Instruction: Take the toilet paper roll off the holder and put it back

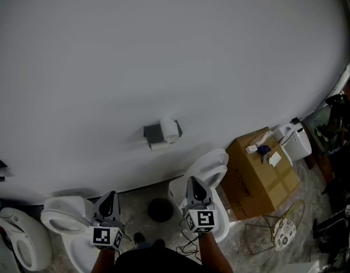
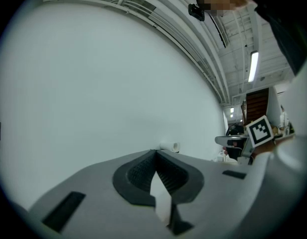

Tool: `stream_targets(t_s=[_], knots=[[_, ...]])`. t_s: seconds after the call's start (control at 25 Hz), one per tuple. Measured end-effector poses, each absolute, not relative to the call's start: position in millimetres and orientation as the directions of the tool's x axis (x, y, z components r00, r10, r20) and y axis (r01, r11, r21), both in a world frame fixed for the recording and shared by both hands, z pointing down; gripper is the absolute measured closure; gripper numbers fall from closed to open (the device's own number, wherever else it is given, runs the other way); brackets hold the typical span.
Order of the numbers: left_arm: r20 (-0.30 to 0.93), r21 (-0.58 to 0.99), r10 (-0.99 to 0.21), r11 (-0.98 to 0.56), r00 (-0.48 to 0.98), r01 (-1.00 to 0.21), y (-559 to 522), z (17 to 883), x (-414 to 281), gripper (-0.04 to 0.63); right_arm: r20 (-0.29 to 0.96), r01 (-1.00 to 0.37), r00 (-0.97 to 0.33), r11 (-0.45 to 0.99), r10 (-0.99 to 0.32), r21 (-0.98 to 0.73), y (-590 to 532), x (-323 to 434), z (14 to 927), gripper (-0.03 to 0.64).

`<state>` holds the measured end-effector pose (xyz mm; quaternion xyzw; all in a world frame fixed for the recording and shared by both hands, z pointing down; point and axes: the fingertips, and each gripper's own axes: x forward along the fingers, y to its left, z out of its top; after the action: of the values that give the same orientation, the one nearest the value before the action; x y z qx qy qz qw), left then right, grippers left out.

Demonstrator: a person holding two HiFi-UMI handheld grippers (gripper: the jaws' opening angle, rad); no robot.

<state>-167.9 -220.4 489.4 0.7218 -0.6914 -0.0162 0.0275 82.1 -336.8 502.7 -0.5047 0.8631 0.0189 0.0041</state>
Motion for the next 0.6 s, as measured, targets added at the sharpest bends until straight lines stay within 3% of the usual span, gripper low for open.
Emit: stream_targets(t_s=[0.6], knots=[[-0.004, 0.042, -0.999, -0.051, 0.051, -0.998, -217, 482, -163, 0.592, -0.077, -0.889, -0.458, 0.457, -0.886, 0.035, -320, 104, 491, 0.613]])
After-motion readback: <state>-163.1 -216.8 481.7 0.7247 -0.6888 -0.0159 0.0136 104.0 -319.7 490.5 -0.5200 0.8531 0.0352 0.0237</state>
